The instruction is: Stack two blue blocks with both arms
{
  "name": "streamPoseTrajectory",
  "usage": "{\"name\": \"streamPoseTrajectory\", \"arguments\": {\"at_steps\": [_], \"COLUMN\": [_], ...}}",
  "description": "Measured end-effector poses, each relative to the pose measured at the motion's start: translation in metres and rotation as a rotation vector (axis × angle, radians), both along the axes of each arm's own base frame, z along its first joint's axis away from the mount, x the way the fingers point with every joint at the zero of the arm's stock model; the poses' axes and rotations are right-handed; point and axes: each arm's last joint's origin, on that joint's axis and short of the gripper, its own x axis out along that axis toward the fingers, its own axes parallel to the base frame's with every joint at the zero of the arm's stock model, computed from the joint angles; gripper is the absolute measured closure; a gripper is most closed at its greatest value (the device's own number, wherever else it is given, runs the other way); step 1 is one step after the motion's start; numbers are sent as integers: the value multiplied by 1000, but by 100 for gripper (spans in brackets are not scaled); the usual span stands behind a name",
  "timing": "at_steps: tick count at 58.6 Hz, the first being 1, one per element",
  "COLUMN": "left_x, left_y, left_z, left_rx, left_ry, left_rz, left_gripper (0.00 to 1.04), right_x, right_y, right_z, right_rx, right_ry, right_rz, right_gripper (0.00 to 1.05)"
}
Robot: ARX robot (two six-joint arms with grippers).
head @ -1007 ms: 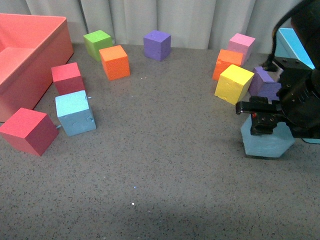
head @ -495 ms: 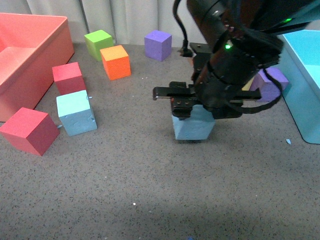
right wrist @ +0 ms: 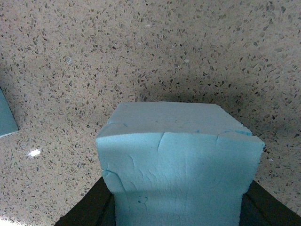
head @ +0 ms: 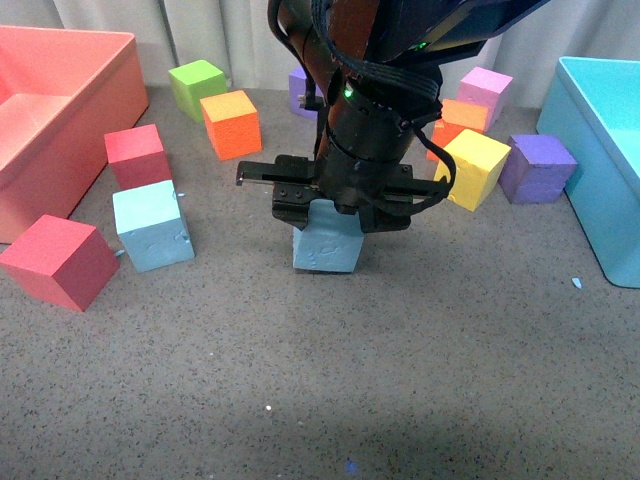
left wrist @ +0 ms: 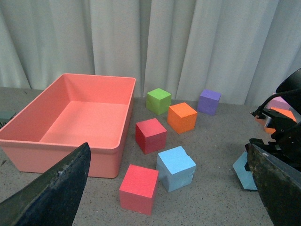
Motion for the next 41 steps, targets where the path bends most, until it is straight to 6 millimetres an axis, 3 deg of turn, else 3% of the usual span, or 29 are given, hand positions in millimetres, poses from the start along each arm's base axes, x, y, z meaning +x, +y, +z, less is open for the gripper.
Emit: {"name": "streamPoseTrajectory", "arguments": {"at_steps": [13, 20, 35, 38, 41], "left_x": [0, 0, 0, 0, 0], "left_y": [0, 0, 0, 0, 0], "left_z": [0, 0, 0, 0, 0], "left_rx": [0, 0, 0, 0, 0], "left_ry": [0, 0, 0, 0, 0], "left_rz": [0, 0, 0, 0, -2], "left_gripper": [7, 7, 7, 7, 7], "right_x": [-2, -10, -19, -20, -37], "right_y": [0, -10, -44, -51, -69], "right_z": [0, 8, 39, 28, 12], "right_rx": [19, 20, 96, -7, -131], "right_ry": [-29, -98, -255, -496, -711], "right_rz": [-20, -41, -111, -131, -143], "right_gripper": [26, 7, 9, 18, 30]}}
